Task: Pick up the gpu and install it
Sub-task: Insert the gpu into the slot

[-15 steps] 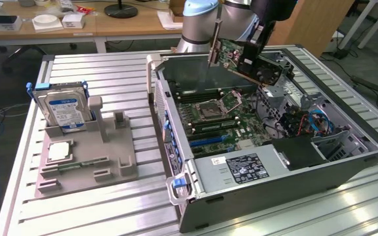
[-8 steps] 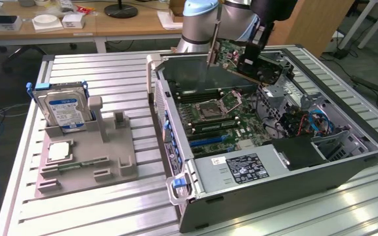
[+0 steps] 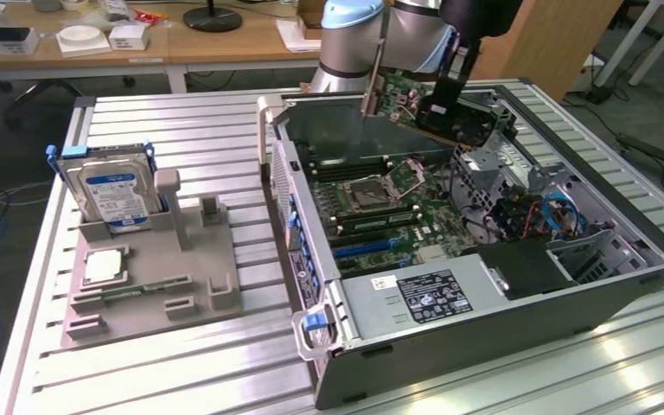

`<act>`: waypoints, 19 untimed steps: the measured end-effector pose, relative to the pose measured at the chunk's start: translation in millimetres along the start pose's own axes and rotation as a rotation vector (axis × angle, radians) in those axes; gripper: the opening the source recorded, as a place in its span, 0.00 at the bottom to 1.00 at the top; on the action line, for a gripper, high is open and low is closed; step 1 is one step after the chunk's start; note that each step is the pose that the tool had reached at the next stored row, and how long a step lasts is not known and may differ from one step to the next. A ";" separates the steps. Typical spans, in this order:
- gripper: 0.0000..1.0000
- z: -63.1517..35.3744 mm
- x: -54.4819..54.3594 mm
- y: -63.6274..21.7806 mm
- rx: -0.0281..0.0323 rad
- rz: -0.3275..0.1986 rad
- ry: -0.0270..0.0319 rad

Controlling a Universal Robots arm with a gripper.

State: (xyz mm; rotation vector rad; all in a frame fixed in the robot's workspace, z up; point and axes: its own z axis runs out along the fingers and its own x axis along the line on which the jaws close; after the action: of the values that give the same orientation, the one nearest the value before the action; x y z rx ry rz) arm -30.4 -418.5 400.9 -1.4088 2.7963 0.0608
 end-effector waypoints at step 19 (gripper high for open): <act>0.27 0.0 0.0 0.0 -0.0050 -0.193 0.0058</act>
State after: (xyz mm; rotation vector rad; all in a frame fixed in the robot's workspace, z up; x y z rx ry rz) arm -30.4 -418.5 400.9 -1.6745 2.6502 0.0620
